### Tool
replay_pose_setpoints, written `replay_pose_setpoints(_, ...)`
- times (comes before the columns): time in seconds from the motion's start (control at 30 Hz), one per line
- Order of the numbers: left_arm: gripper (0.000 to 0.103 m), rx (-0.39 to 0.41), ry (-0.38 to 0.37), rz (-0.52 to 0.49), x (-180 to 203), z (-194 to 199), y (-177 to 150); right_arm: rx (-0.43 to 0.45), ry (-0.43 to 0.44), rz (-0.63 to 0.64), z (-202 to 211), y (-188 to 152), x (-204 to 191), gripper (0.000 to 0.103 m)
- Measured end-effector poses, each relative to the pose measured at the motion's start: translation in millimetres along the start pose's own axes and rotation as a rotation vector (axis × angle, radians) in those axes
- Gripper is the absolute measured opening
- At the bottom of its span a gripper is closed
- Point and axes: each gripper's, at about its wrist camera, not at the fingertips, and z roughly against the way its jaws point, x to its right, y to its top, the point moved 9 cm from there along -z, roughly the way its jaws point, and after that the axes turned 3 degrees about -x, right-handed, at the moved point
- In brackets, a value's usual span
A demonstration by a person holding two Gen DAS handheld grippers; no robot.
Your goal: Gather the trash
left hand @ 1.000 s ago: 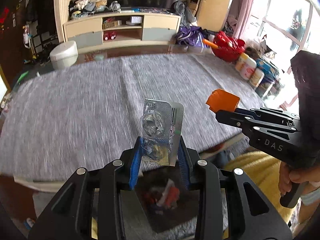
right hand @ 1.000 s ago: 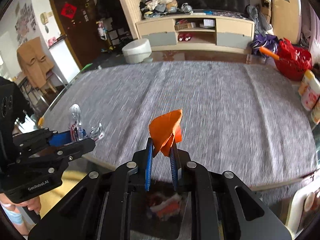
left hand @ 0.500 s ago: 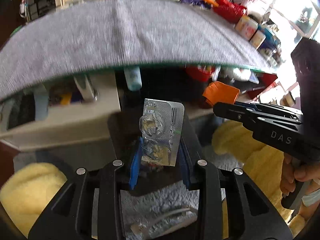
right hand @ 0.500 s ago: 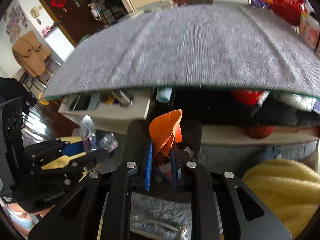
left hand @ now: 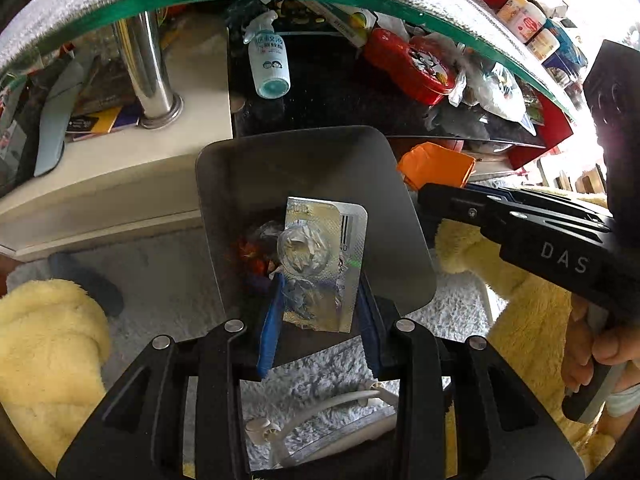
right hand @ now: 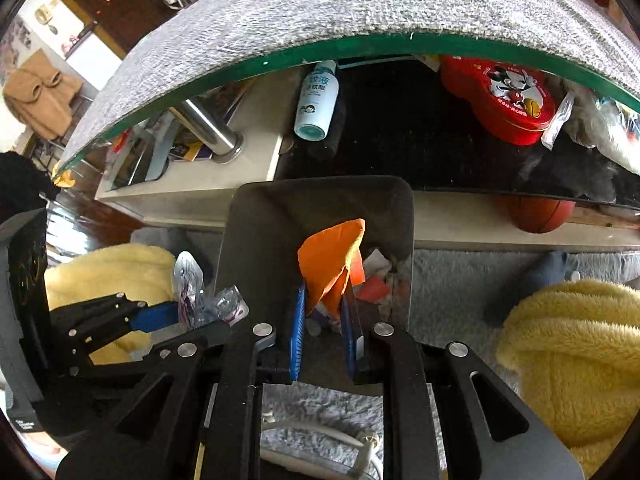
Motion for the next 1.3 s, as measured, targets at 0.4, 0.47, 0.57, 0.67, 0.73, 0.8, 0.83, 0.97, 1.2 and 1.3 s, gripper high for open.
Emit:
replay_pose_setpoints(0.4,0.064,0.032,0.040,0.026,-16,7,11,0.045,-0.011,-0.061,8,16,16,0.058)
replay_pose_setpoints(0.47,0.073,0.057,0.054,0.033,-20,16,14,0.081,-0.024,-0.067,17,20,21,0.076)
replay_pose_setpoints(0.57,0.081,0.094,0.066,0.039,-23,31,19,0.139,-0.055,-0.063,36,25,27,0.090)
replay_pose_setpoints(0.67,0.088,0.138,0.077,0.040,-23,49,24,0.187,-0.073,-0.066,56,30,30,0.096)
replay_pose_setpoints(0.73,0.095,0.186,0.097,0.038,-23,68,29,0.236,-0.089,-0.067,75,34,32,0.100)
replay_pose_setpoints(0.8,0.095,0.231,0.114,0.034,-21,89,35,0.289,-0.111,-0.071,96,40,32,0.100)
replay_pose_setpoints(0.83,0.095,0.248,0.119,0.031,-19,98,38,0.317,-0.125,-0.070,106,43,32,0.100)
replay_pose_setpoints(0.97,0.095,0.364,0.141,0.007,-11,142,48,0.468,-0.204,-0.034,154,54,27,0.100)
replay_pose_setpoints(1.2,0.095,0.555,0.183,-0.027,5,209,59,0.644,-0.321,0.005,215,61,11,0.100)
replay_pose_setpoints(1.3,0.095,0.595,0.212,-0.060,11,222,60,0.696,-0.335,0.012,233,60,4,0.100)
